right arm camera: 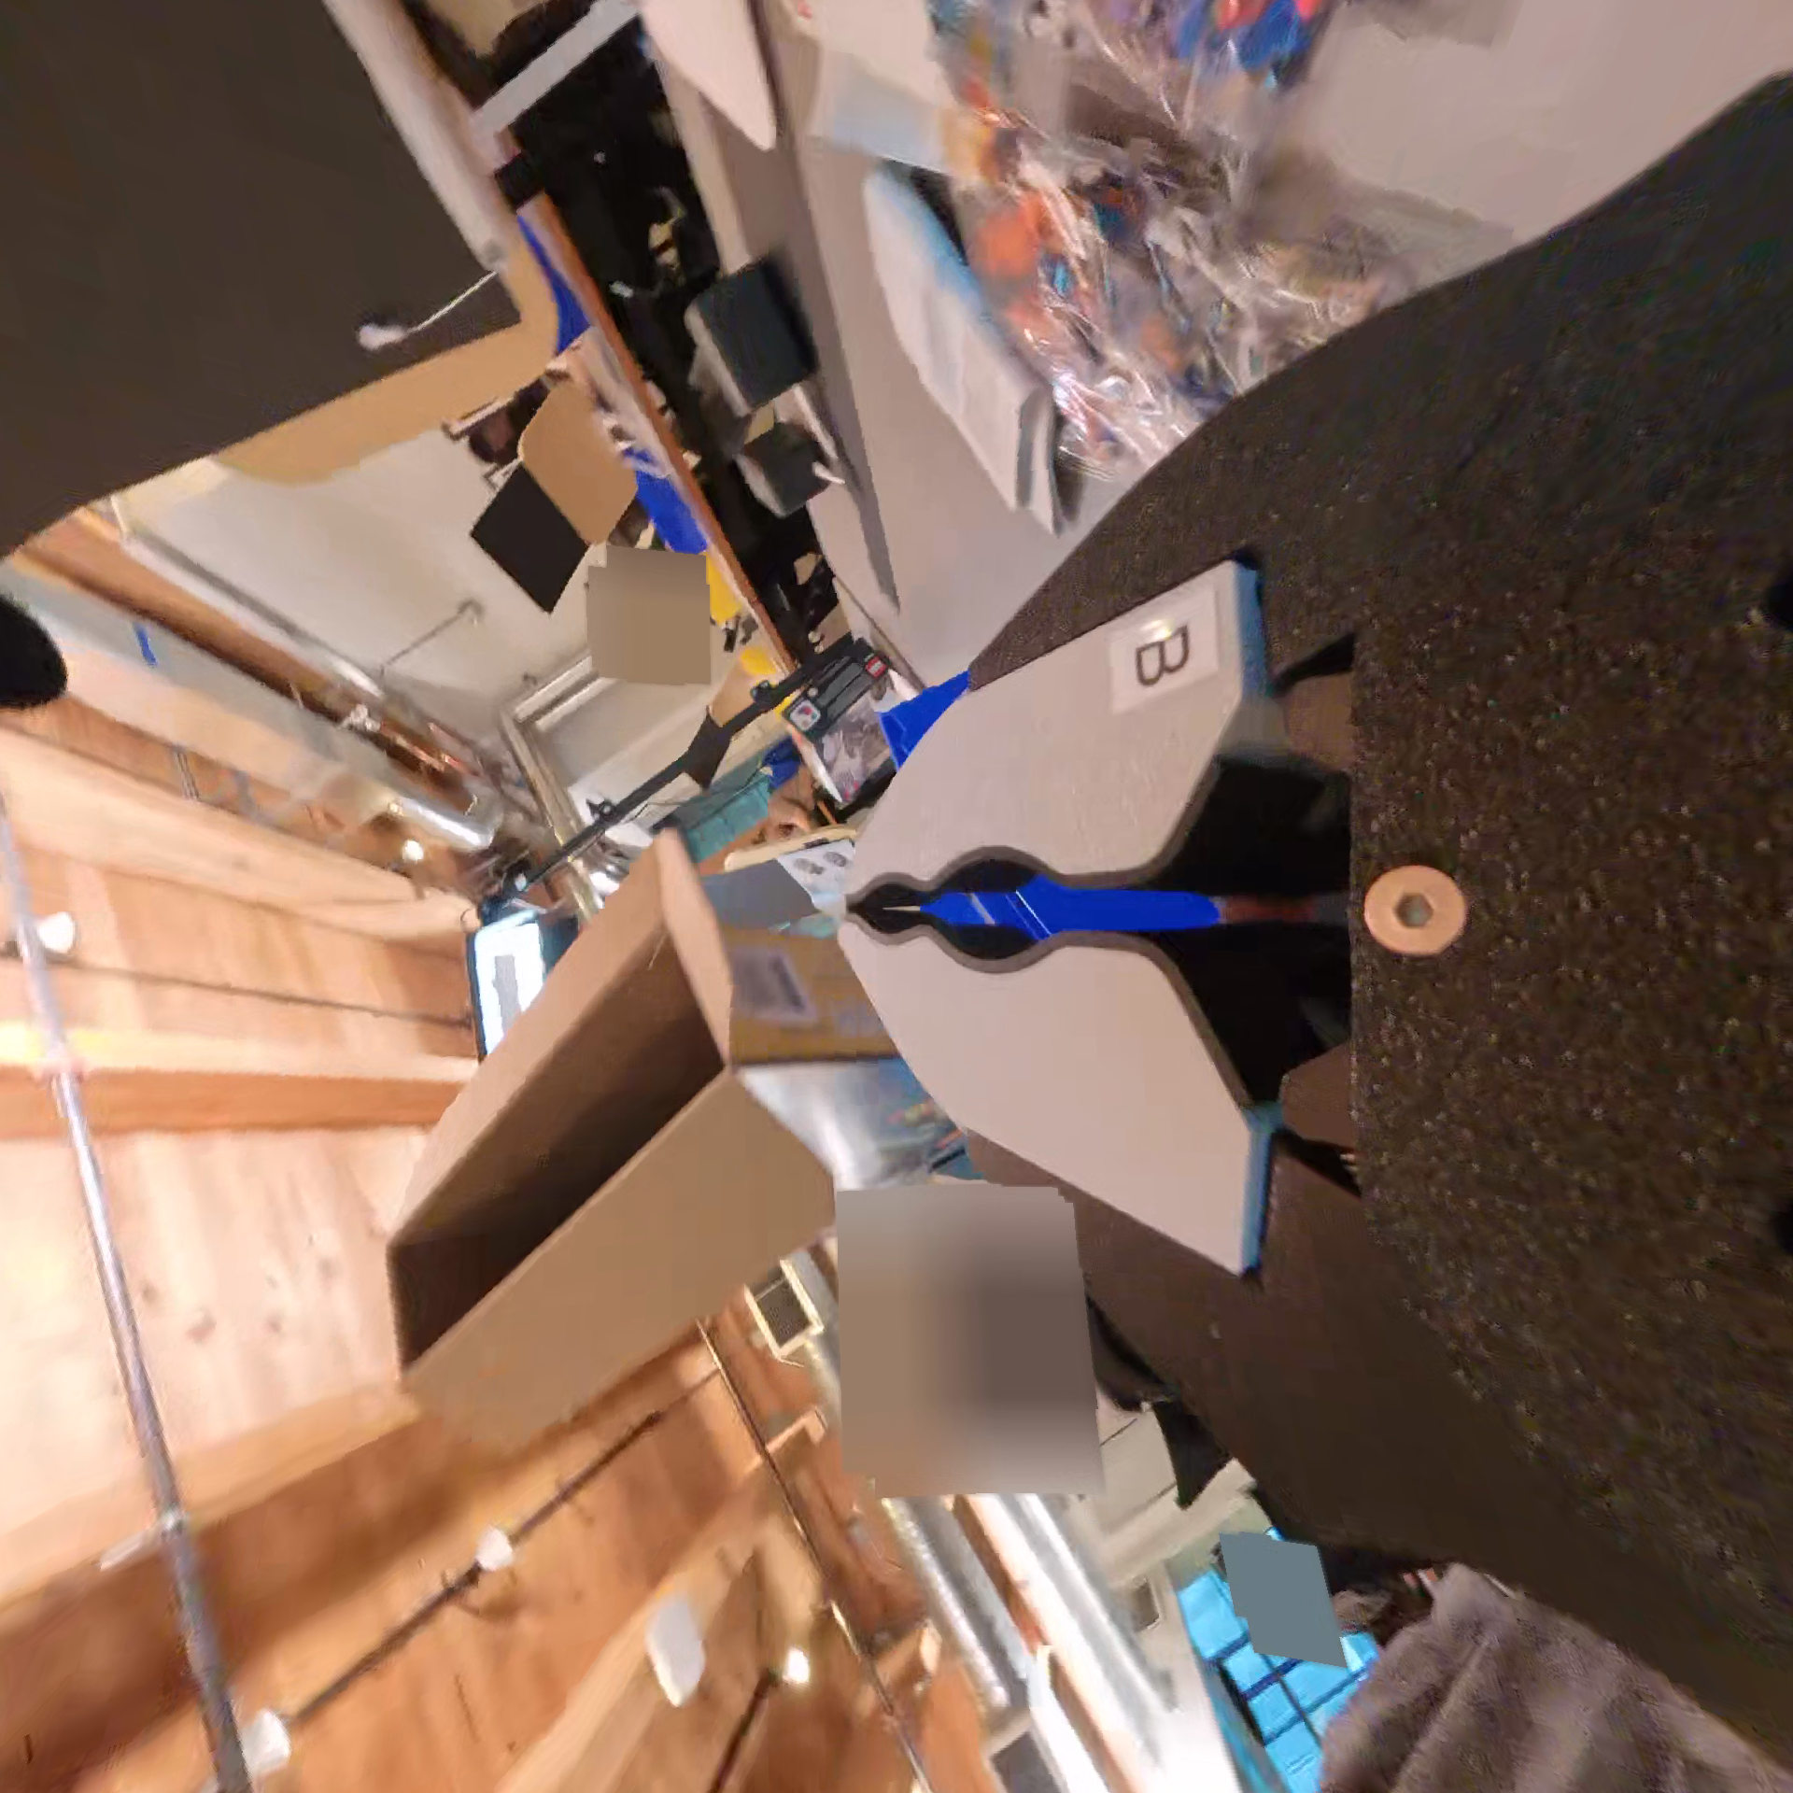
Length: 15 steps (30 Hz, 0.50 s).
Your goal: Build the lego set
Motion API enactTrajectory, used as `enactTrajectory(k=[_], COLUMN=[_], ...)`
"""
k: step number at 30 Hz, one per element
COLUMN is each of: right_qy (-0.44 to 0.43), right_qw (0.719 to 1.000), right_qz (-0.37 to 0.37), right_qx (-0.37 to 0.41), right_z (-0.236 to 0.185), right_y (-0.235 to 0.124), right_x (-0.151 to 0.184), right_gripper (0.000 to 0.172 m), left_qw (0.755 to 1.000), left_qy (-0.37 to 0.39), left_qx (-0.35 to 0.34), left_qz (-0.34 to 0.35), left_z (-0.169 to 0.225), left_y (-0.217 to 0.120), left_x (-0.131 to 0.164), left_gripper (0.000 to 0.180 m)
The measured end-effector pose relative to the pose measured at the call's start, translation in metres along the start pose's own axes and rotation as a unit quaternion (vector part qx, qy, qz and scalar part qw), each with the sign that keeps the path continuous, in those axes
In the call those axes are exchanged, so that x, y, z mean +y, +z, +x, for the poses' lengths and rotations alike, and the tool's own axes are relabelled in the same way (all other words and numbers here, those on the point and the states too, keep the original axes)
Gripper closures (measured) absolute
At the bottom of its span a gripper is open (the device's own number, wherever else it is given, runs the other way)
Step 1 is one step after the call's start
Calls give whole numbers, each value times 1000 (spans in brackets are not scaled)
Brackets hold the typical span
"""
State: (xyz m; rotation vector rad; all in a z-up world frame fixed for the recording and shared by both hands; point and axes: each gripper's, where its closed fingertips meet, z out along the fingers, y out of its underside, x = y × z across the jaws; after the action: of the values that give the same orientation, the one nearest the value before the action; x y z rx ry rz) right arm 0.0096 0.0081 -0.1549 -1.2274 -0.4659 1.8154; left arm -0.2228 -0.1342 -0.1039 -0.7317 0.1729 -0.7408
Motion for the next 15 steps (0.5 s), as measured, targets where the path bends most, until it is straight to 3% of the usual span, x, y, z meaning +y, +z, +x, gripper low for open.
enactTrajectory(k=[1,3,7,11,13,15], right_qy=[7,7,-11,-56,-95,-166], right_qw=[1000,1000,998,996,990,968], right_qz=[-3,-26,17,-6,-51,-158], right_qx=[3,-9,-56,-72,-94,-107], right_z=[1,0,-15,-17,-21,-24], right_y=[5,14,18,16,15,15], right_x=[6,16,-7,-11,-5,19], right_gripper=[172,172,172,172,172,172], left_qw=[1000,1000,1000,998,993,990], left_qy=[-8,-18,-3,8,16,38], left_qx=[4,11,20,40,49,39], left_qz=[5,14,-22,-56,-109,-128], left_z=[2,5,13,20,24,24], left_y=[0,0,-4,-10,-11,-9], left_x=[1,2,13,16,24,27], left_gripper=[121,121,121,122,122,122])
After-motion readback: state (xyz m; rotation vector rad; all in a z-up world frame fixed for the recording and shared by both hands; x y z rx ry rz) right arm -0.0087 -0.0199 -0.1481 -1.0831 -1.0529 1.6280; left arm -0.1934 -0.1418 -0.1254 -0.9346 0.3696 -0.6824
